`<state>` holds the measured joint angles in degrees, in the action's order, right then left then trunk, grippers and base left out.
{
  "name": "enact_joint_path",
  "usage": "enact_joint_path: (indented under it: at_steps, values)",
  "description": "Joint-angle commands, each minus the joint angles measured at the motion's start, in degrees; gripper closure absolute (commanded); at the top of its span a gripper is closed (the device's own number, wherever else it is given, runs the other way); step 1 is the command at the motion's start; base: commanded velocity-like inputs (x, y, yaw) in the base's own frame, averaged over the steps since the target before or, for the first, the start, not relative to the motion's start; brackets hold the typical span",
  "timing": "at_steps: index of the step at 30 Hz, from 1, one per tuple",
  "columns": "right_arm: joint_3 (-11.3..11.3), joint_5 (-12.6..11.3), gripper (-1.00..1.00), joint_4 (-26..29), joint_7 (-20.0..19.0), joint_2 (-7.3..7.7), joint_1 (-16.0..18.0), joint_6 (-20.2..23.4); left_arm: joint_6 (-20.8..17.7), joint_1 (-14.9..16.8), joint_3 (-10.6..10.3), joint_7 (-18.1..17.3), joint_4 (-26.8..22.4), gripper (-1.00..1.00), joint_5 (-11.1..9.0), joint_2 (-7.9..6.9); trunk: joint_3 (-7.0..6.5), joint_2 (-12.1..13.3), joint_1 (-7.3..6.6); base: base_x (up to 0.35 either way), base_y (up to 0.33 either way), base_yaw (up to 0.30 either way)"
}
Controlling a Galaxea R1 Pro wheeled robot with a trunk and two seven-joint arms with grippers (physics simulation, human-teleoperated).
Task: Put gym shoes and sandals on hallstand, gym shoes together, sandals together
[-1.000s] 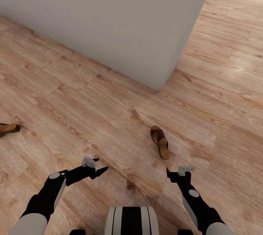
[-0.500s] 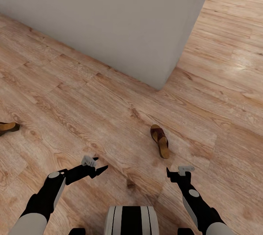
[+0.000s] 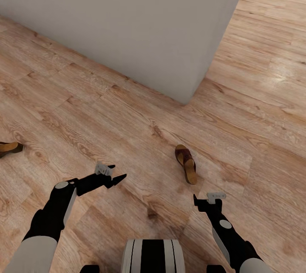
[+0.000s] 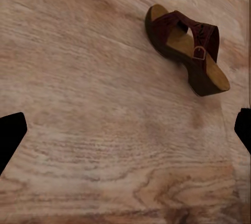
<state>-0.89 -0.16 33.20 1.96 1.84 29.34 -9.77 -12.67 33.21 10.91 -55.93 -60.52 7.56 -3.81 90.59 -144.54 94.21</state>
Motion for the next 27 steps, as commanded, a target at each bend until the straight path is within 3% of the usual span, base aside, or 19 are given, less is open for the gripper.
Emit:
enact_joint_path:
  at_steps: [1, 10, 19, 27]
  values:
    - [-0.10, -0.02, -1.00, -0.04, 0.18, 0.01, 0.02, -0.16, -2.08, 0.39, 0.03, -0.41, -0.95, -1.00, -0.09, 0.15, 0.03, -0.01, -0.01, 0.000, 0.000, 0.000]
    - [-0.08, -0.02, -1.00, -0.06, 0.15, 0.09, 0.02, -0.18, -4.15, 0.44, -0.15, -0.51, -2.83, -1.00, -0.55, 1.00, 0.03, -0.01, -0.01, 0.000, 0.000, 0.000]
    - [-0.14, -0.02, -1.00, -0.06, 0.03, 0.09, 0.02, -0.25, -4.24, 0.27, -0.21, -0.48, -3.01, -1.00, -0.63, 1.05, 0.03, -0.01, -0.01, 0.173, 0.000, 0.000]
    - [-0.22, -0.02, -1.00, -0.10, -0.02, 0.03, 0.02, -0.25, -4.21, 0.20, -0.36, -0.57, -3.09, -1.00, -0.62, 0.95, 0.03, -0.01, -0.01, 0.033, 0.000, 0.000]
